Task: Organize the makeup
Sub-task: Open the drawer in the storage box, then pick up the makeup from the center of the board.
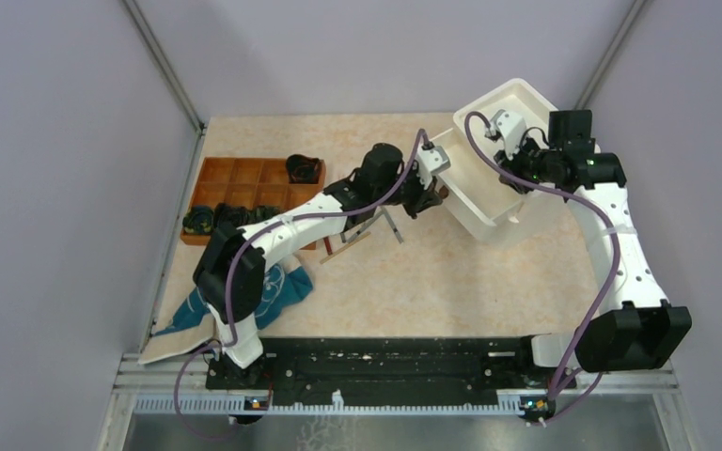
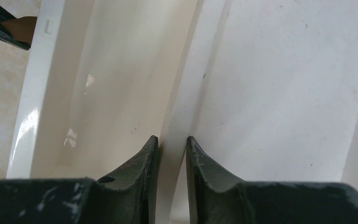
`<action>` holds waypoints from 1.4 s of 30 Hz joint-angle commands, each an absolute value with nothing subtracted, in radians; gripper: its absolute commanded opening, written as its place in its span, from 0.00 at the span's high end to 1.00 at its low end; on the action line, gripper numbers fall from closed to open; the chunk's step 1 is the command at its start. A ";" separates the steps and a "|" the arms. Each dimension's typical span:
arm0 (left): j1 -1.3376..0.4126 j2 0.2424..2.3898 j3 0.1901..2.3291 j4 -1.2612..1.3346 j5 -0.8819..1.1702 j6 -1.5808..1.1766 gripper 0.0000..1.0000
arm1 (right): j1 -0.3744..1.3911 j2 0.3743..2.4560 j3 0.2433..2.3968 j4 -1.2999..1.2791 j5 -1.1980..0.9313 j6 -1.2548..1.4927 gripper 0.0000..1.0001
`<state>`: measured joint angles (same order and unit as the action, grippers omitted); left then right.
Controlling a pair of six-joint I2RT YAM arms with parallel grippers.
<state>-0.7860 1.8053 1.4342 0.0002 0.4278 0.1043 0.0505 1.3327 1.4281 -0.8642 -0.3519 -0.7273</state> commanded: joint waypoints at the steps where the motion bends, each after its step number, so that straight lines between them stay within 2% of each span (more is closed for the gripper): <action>1: -0.817 1.708 1.385 0.030 0.469 0.105 0.97 | 0.041 1.379 1.458 -0.967 -0.381 -0.825 0.89; 4: -0.817 1.691 1.367 0.034 0.481 0.099 0.60 | 0.040 1.387 1.455 -0.950 -0.385 -0.804 0.80; 6: -0.817 1.676 1.357 0.033 0.479 0.100 0.39 | 0.041 1.383 1.454 -0.935 -0.391 -0.777 0.69; 10: -0.814 1.612 1.319 0.024 0.457 0.127 0.05 | 0.041 1.344 1.455 -0.879 -0.389 -0.697 0.45; 11: -0.814 1.592 1.306 0.018 0.452 0.138 0.02 | 0.041 1.331 1.457 -0.861 -0.383 -0.677 0.38; 15: -0.808 1.502 1.230 -0.049 0.408 0.240 0.01 | 0.042 1.281 1.470 -0.809 -0.393 -0.606 0.15; 18: -0.800 1.435 1.155 -0.091 0.327 0.350 0.01 | 0.053 1.254 1.483 -0.788 -0.425 -0.562 0.02; 22: -0.778 1.383 1.068 -0.183 0.230 0.467 0.01 | 0.097 1.221 1.477 -0.750 -0.453 -0.507 0.01; 31: -0.692 1.374 0.918 -0.374 0.170 0.568 0.01 | 0.138 1.113 1.332 -0.639 -0.596 -0.495 0.02; 37: -0.579 1.435 0.920 -0.452 0.224 0.593 0.02 | 0.161 1.122 1.277 -0.645 -0.626 -0.519 0.11; 42: -0.536 1.510 0.957 -0.481 0.243 0.618 0.06 | 0.176 1.125 1.250 -0.649 -0.626 -0.536 0.17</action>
